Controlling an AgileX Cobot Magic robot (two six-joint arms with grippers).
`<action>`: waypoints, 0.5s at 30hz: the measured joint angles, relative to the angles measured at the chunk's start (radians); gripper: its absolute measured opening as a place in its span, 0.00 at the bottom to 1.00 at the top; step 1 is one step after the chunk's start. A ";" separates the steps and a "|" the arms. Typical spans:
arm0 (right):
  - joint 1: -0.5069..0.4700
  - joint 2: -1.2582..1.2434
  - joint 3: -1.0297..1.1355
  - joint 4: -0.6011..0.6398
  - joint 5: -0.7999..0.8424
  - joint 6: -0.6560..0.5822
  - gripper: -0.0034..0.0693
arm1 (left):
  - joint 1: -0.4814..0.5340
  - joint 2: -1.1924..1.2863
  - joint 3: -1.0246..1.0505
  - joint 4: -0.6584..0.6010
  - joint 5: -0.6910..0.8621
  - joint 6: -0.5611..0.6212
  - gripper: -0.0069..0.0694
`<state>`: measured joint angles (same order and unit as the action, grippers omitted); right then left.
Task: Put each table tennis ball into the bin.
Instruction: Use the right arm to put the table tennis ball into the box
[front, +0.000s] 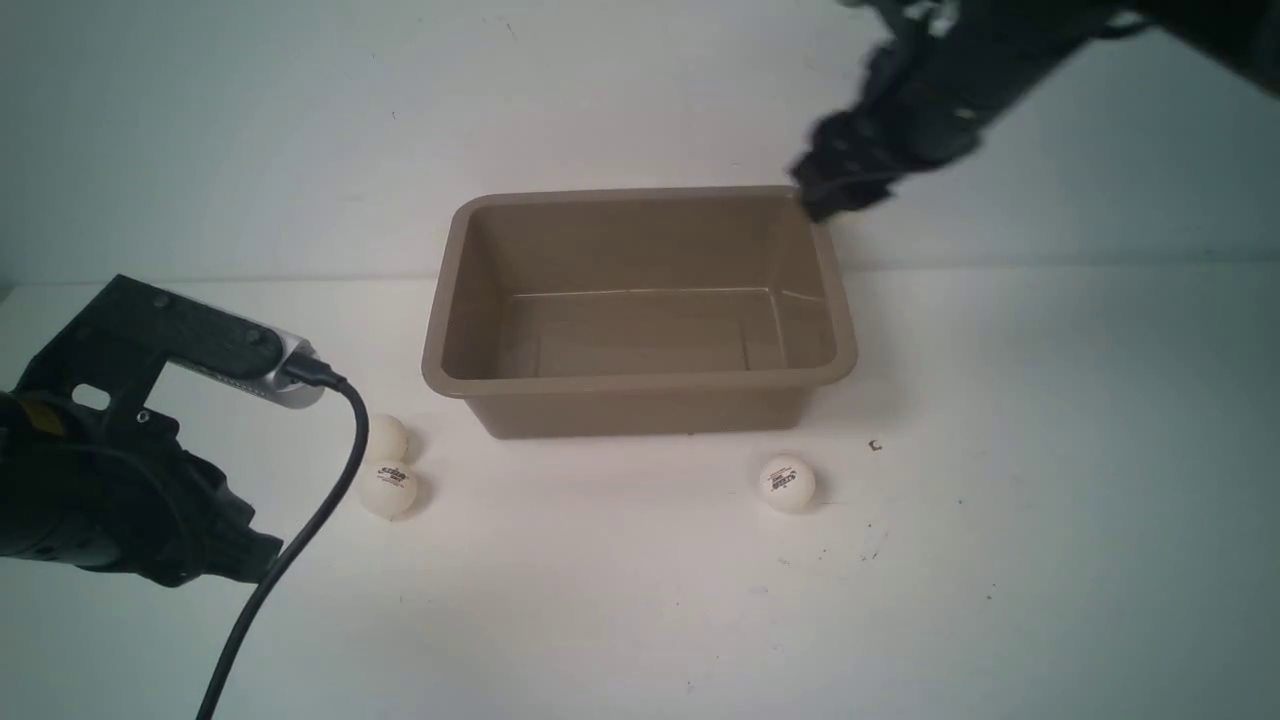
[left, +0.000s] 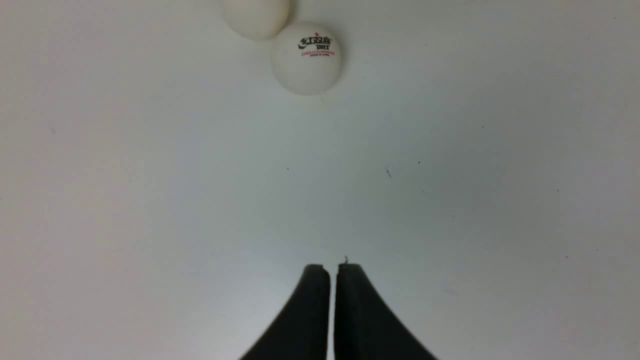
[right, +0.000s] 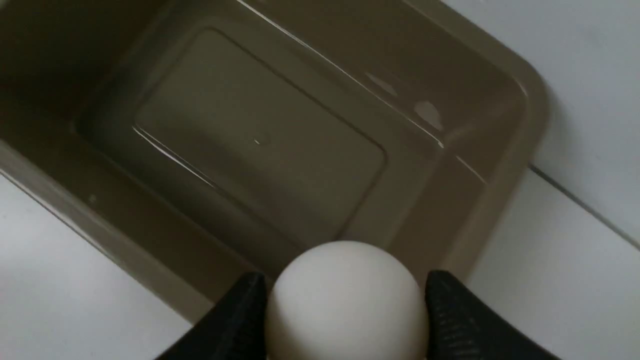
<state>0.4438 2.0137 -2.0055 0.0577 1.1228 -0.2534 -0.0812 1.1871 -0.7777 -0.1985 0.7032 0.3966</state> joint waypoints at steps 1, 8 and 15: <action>0.015 0.030 -0.036 -0.010 0.000 0.004 0.55 | 0.000 0.000 0.000 0.000 0.000 0.000 0.09; 0.043 0.216 -0.112 -0.018 -0.008 0.045 0.55 | 0.000 0.000 0.000 0.000 0.010 0.000 0.09; 0.036 0.295 -0.114 -0.023 -0.020 0.048 0.55 | 0.000 0.000 0.000 0.001 0.027 0.001 0.09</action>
<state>0.4803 2.3090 -2.1198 0.0349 1.1024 -0.2056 -0.0812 1.1871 -0.7777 -0.1975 0.7300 0.3974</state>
